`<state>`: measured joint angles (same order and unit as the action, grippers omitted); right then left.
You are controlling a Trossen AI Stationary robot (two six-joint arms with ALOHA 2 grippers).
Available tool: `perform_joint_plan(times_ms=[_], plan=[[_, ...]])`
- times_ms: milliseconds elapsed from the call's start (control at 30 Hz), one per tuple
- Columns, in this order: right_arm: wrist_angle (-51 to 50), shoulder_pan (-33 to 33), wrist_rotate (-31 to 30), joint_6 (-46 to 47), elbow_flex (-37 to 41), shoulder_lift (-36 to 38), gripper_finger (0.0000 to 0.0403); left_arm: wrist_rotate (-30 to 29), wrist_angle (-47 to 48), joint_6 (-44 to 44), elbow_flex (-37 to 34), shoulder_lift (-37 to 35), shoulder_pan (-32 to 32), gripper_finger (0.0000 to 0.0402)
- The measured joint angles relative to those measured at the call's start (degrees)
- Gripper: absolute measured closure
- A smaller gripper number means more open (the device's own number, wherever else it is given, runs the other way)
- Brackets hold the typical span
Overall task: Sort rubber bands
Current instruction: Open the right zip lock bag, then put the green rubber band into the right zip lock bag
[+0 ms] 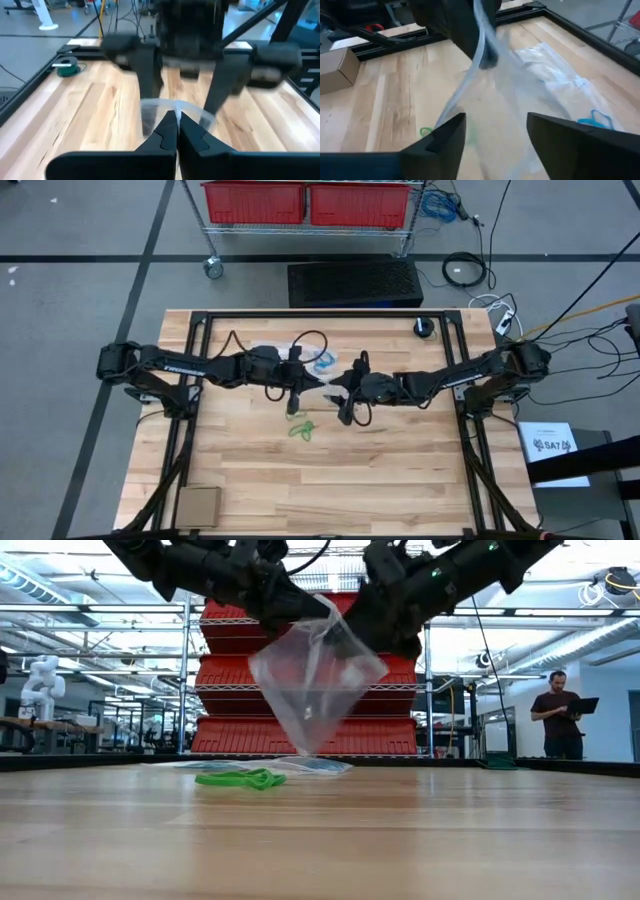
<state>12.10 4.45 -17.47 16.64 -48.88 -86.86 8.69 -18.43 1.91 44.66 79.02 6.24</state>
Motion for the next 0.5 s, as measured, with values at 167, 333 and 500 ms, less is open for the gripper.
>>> perform_joint_plan(times_ms=[167,333,500], plan=[[-2.22,-0.48,-0.18,-3.14,0.00,4.70,0.0187,0.00,2.26,0.35,0.00,-0.59,0.00,0.0402],[-3.93,-1.11,-0.20,-5.74,0.00,9.52,0.0189,-1.87,4.08,1.46,0.00,-0.57,-0.04,0.0402],[-8.88,-0.09,6.39,-8.36,-0.02,12.42,0.0190,-3.82,7.10,1.88,0.00,-0.55,0.55,0.0401]])
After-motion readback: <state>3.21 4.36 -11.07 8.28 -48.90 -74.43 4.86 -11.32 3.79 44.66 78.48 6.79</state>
